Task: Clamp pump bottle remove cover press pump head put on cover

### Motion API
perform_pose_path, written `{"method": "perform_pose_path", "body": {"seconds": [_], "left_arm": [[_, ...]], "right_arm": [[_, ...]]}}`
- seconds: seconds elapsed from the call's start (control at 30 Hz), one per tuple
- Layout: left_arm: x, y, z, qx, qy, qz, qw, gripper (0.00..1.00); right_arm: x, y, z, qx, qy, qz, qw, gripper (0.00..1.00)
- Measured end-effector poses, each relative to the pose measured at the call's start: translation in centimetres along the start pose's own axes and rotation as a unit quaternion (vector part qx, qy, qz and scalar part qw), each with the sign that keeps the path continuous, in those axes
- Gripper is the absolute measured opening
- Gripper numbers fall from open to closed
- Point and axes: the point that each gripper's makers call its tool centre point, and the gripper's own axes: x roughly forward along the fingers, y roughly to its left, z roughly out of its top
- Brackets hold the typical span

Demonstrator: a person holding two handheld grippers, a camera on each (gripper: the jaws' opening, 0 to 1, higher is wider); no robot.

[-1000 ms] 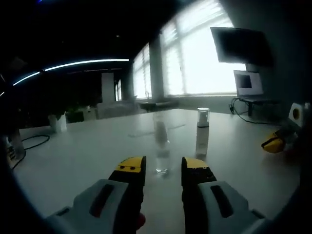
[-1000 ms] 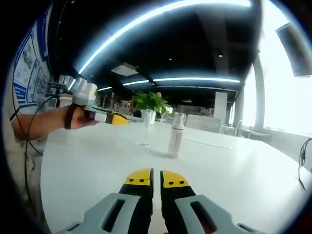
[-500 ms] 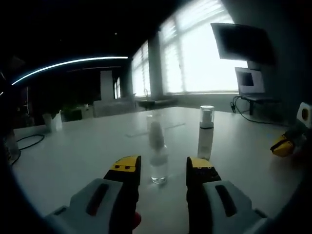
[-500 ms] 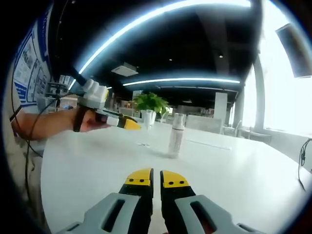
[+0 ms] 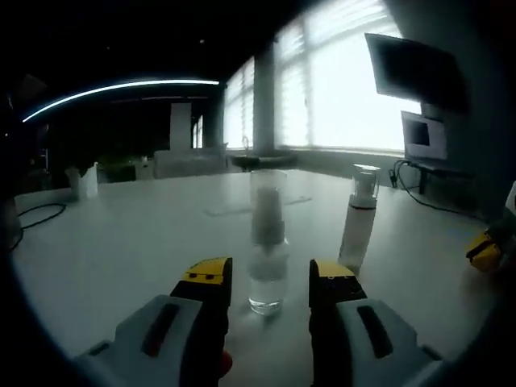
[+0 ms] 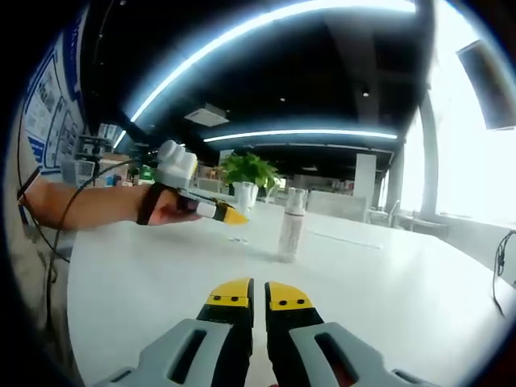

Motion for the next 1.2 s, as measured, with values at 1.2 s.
{"method": "perform_pose_path", "body": {"seconds": [1.2], "left_arm": [[2.8, 0.3, -0.2, 0.005, -0.034, -0.004, 0.9994, 0.17]], "right_arm": [[0.0, 0.4, 0.1, -0.012, 0.000, 0.004, 0.9999, 0.01]]}}
